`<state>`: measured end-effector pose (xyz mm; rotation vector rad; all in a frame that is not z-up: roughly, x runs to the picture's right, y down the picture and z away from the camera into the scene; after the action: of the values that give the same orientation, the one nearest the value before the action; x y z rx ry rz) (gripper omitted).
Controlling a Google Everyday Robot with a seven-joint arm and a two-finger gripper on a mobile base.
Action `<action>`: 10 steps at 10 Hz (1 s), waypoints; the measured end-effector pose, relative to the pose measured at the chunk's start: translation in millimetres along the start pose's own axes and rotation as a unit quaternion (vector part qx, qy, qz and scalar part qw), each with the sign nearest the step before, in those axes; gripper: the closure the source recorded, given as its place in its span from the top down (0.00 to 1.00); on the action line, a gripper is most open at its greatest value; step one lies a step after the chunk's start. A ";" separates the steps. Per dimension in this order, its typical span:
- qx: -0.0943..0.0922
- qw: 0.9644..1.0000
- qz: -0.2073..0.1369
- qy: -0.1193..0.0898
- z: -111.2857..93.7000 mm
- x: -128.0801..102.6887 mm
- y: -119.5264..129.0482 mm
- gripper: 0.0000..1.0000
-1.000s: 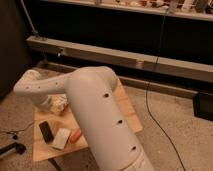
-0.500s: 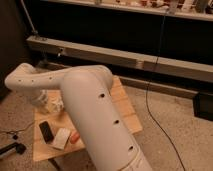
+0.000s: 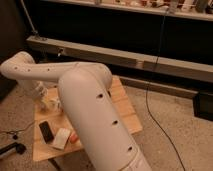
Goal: Stand the bottle upright
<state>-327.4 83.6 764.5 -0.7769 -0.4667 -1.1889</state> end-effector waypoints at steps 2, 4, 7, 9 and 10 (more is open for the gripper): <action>0.014 0.999 0.011 -0.042 -0.9 4.0 3.0 0.00; 0.029 0.996 0.023 -0.080 0.5 10.8 7.1 0.00; 0.055 0.991 0.032 -0.119 2.5 25.6 12.0 0.00; 0.088 0.984 0.036 -0.151 2.2 31.5 9.8 0.00; 0.102 0.980 0.036 -0.164 0.6 33.4 9.2 0.00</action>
<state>-307.8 64.1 785.3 -0.8069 -0.8145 -0.9299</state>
